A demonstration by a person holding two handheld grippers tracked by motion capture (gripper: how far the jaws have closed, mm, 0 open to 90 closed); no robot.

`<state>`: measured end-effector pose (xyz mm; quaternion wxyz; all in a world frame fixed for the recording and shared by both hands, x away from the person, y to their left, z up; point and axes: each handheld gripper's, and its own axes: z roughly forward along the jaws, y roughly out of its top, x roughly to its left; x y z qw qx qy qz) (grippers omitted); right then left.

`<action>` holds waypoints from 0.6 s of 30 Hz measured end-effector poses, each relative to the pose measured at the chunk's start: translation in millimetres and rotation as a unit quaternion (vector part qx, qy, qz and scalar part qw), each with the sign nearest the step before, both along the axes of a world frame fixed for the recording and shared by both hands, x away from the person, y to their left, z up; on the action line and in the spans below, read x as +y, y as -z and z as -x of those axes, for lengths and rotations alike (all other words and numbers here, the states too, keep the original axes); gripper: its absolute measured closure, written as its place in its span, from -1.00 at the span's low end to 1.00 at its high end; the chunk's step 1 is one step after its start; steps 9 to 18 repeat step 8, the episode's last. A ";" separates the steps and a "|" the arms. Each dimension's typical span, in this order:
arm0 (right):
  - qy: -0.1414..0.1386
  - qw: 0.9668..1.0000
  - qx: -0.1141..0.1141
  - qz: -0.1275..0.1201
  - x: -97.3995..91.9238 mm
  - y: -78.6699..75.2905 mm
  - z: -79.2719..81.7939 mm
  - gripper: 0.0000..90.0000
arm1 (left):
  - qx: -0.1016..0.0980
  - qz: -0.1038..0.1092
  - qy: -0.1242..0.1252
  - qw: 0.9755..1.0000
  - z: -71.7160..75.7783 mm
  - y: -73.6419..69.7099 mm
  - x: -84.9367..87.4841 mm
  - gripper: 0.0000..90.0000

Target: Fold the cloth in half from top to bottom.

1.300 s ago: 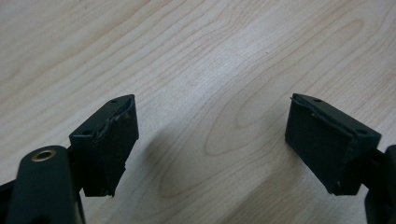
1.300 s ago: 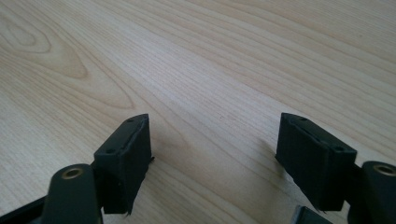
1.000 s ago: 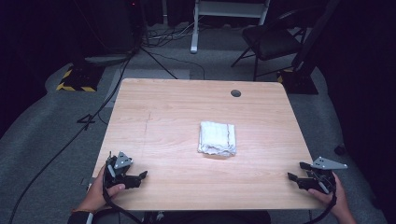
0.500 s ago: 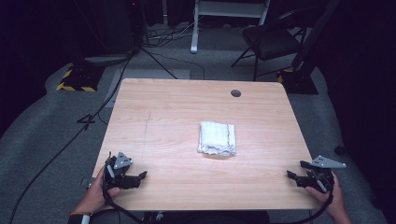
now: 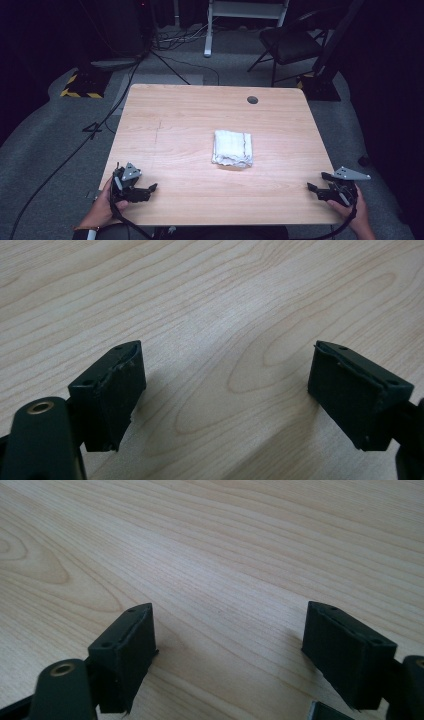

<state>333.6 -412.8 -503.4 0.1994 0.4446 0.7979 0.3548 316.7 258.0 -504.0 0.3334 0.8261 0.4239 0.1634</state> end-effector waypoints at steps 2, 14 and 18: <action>0.000 1.000 0.000 0.000 0.0 0.0 0.0 -0.52 | 0.000 0.000 0.000 1.000 0.0 0.0 0.0 -0.65; -0.003 1.000 0.000 -0.001 -0.5 0.0 -0.2 -0.52 | 0.001 0.001 0.000 1.000 -0.6 0.1 -0.1 -0.66; -0.003 1.000 0.000 -0.001 -0.5 0.0 -0.2 -0.52 | 0.001 0.001 0.000 1.000 -0.6 0.1 -0.1 -0.66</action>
